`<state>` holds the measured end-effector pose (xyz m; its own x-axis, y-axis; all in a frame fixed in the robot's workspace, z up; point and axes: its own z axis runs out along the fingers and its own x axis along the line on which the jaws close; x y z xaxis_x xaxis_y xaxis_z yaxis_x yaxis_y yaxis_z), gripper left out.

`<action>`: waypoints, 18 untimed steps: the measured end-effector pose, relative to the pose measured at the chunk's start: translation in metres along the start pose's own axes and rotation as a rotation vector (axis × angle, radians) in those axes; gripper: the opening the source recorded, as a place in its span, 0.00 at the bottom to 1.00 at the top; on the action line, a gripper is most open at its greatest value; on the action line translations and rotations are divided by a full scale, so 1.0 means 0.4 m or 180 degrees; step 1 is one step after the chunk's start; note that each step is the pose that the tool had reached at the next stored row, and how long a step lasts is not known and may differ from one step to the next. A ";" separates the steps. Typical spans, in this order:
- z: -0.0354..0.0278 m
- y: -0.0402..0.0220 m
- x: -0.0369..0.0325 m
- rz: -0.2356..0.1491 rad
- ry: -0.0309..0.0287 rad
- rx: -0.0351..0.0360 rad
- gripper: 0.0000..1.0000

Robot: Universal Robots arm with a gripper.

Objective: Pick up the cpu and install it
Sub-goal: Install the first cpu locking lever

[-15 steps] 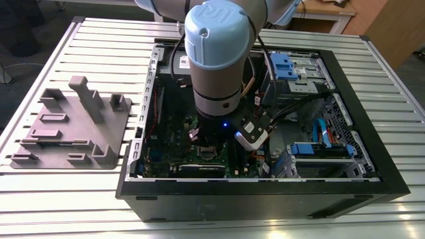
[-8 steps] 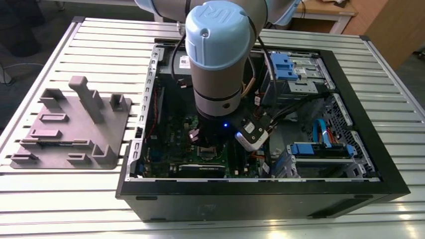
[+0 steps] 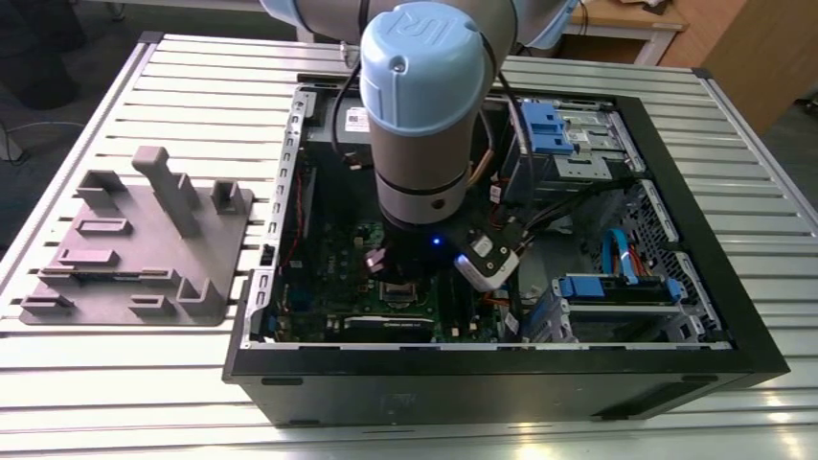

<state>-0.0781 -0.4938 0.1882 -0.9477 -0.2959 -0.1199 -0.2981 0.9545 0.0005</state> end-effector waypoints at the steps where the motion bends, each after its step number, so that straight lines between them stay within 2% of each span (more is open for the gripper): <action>1: 0.000 0.000 -0.001 0.0000 0.0001 -0.0001 0.11; 18: -0.001 -0.016 0.003 -0.0012 0.0002 0.0000 0.11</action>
<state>-0.0773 -0.5000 0.1883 -0.9466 -0.2995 -0.1192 -0.3016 0.9534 0.0000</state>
